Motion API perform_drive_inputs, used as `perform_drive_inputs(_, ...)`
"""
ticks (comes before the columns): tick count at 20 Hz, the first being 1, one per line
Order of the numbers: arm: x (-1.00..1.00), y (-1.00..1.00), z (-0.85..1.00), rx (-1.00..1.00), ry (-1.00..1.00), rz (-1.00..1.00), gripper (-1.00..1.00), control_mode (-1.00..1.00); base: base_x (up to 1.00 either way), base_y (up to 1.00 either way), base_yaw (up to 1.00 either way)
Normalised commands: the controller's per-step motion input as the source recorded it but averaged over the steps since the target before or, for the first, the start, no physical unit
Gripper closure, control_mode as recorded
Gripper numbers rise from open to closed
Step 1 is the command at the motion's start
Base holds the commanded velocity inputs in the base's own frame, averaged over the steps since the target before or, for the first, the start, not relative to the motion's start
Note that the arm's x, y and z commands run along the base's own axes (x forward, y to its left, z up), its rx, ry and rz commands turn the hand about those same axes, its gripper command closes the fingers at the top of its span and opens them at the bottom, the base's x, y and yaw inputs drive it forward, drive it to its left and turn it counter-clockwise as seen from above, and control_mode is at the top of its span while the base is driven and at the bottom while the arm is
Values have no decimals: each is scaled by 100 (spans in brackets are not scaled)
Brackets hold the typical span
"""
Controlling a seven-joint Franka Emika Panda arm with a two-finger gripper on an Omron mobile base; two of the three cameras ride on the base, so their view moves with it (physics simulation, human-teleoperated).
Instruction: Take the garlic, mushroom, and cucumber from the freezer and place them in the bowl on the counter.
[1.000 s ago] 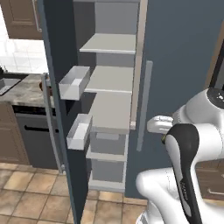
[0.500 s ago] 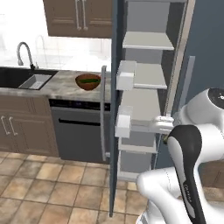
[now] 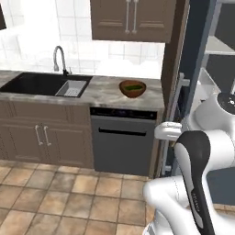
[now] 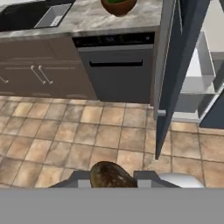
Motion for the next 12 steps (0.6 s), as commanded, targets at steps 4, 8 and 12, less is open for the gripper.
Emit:
perform_drive_inputs(4,0,0,0,0,0,0,100,100,64,100,-15)
perform_drive_inputs(8,0,0,0,0,0,0,100,100,72,100,-29)
perform_drive_inputs(12,0,0,0,0,0,0,100,100,90,74,-45)
